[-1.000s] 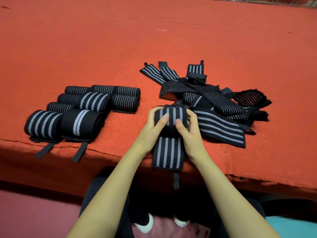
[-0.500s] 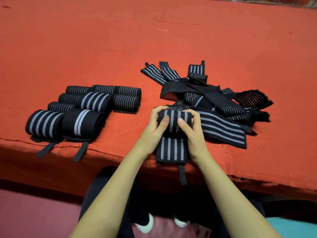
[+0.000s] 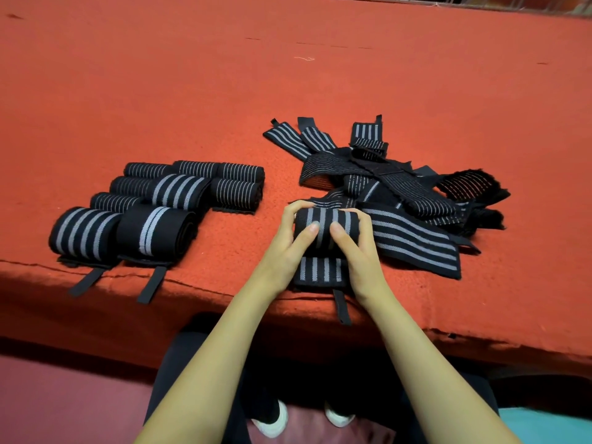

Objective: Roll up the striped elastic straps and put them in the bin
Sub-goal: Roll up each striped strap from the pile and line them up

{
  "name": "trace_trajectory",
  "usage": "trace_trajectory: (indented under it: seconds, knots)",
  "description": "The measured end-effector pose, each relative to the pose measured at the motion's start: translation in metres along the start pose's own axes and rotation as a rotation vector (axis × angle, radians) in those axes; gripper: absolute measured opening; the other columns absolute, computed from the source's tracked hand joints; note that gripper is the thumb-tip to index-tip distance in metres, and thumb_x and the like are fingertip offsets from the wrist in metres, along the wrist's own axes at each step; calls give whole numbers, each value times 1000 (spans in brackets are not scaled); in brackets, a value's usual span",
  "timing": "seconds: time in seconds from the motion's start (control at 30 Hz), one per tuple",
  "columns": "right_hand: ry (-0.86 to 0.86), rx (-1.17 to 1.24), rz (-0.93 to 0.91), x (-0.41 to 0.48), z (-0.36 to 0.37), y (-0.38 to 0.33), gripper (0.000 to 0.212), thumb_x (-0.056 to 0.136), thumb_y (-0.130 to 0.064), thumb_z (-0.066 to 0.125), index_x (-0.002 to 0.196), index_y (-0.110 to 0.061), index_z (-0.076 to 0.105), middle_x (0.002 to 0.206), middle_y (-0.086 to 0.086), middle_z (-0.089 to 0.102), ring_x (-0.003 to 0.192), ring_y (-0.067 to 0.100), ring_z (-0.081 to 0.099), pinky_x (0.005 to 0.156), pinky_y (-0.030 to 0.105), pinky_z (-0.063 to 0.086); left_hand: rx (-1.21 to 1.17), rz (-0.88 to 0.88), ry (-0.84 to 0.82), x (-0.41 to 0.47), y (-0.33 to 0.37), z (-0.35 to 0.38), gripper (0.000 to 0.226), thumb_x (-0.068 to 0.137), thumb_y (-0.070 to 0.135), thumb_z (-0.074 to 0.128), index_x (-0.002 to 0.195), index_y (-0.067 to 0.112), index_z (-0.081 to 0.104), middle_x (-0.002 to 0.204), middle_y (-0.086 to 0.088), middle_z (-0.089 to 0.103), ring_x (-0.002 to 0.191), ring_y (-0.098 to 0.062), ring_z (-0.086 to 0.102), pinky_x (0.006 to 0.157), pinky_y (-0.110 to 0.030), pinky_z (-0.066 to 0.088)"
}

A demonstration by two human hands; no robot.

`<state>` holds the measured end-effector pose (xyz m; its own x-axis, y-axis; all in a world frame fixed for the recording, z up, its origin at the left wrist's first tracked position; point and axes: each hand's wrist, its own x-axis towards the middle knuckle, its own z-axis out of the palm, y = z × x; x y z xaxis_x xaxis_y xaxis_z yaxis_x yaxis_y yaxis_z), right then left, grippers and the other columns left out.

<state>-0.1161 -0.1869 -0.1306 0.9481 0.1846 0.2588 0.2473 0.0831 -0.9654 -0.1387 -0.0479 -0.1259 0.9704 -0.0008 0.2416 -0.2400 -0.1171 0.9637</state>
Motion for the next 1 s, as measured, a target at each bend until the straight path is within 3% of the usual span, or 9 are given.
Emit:
trace_trajectory:
  seconds: [0.13,0.23,0.37,0.43,0.57,0.67,0.77,0.9,1.0]
  knots:
    - [-5,-208,-109,-4,0,5,41,83,-39,59,119,-31,43,121,7,48,116,25,47,107,47,36,13,-121,79,6,0,0,40,84,66,39,112,40,53,113,28,59,111,9,53,98,-18,35]
    - [2,-185,-92,-3,-1,3,42,80,-39,59,119,-32,44,123,8,48,118,27,46,106,53,34,57,-101,95,7,-3,1,49,79,68,41,114,36,53,113,24,60,112,5,53,102,-23,37]
    - [-13,-138,27,-3,2,2,57,77,-53,61,126,-35,38,130,5,50,124,20,49,109,45,37,66,16,103,-1,-3,2,37,85,51,47,120,37,45,129,6,52,125,-8,47,109,-26,34]
    - [-18,-114,68,-3,3,2,69,75,-54,63,133,-29,35,130,0,53,122,13,52,109,37,39,68,12,95,-2,-2,1,38,83,49,48,119,39,43,131,2,50,126,-13,46,110,-29,34]
    - [-8,-20,79,-2,2,0,61,79,-29,68,132,-20,38,127,2,54,118,12,55,106,33,43,58,-67,76,3,-2,0,45,87,54,45,126,33,45,129,15,53,123,3,47,104,-18,33]
    - [-23,-16,49,-3,0,0,61,75,-30,73,126,-24,40,131,12,52,119,24,57,101,33,47,61,-117,75,6,-3,-2,37,95,47,45,127,30,47,118,29,55,109,20,48,93,-5,32]
    - [-48,-6,62,-2,-1,-3,68,69,-32,77,126,-24,41,131,12,52,119,25,58,100,34,48,98,-121,93,6,-2,-2,27,100,37,47,125,29,47,114,29,56,103,24,48,87,1,33]
    - [-181,-79,118,1,-1,-6,68,73,-10,82,126,-22,40,124,1,55,110,9,59,93,21,47,169,-47,79,0,6,-14,27,100,26,50,127,24,45,115,22,53,101,22,49,86,1,32]
    - [-293,-245,167,4,9,-12,72,72,-18,84,126,-26,37,123,-5,53,107,2,55,92,14,42,297,-11,9,-9,15,-36,33,98,29,52,129,27,43,118,24,49,105,21,46,90,0,29]
